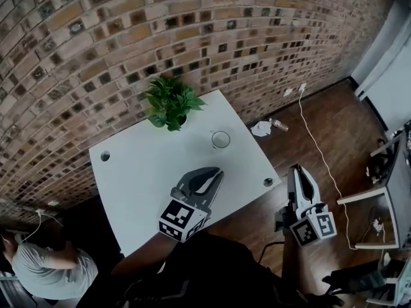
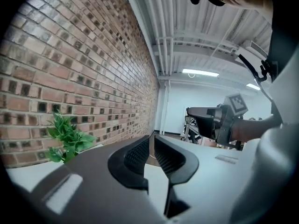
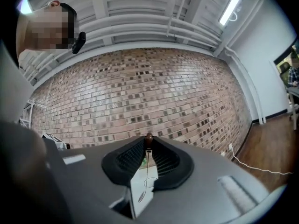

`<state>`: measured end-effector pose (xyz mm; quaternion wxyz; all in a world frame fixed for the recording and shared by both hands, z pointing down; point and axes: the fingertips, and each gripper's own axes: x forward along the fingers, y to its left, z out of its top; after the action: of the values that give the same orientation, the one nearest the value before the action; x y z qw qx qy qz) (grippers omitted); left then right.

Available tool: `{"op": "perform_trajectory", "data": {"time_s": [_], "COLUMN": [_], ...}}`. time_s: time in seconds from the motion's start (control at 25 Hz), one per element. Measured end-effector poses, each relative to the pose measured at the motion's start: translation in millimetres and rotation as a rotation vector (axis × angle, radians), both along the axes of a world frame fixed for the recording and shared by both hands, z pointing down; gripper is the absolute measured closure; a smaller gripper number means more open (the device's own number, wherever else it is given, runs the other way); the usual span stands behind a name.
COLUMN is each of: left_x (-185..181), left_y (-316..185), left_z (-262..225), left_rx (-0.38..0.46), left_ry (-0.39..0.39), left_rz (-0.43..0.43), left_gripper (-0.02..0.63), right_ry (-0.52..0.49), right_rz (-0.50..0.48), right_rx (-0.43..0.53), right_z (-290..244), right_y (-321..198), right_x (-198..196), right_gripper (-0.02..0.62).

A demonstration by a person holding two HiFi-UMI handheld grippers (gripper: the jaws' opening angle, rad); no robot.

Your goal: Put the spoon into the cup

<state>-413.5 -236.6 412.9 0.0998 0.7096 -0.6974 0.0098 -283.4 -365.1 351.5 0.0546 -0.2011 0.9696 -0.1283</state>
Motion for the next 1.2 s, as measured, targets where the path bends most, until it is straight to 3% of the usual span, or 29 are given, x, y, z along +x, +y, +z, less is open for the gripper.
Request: {"op": "perform_trajectory", "data": {"time_s": [0.2,0.68,0.96,1.2], "left_x": [-40.5,-111.5,-138.4,-153.0], "left_y": [-3.0,-31.8,-53.7,-62.1], "left_z": [19.9,74.9,118.7,164.7], "left_rx": [-0.025,-0.151,-0.176,-0.246], "left_ry": [0.052,0.106,0.114,0.136], "left_rz": [-0.04,-0.248,-0.29,-0.33], "left_gripper": [0.561,0.534,0.528,0.537], "right_ry": [0.023,0.024,0.05,0.102], "right_rz": [-0.046,-0.206,-0.264,-0.305], "right_rx": [-0.017,-0.085,-0.123,-0.141], "right_z": [15.6,82.9,133.8,175.5], "right_y": [-9.5,-59.1,-78.6,-80.8], "right_x": [-63.0,-175.1,-219.1,-242.4], "right_gripper": [0.546,0.546,0.546,0.546]}}
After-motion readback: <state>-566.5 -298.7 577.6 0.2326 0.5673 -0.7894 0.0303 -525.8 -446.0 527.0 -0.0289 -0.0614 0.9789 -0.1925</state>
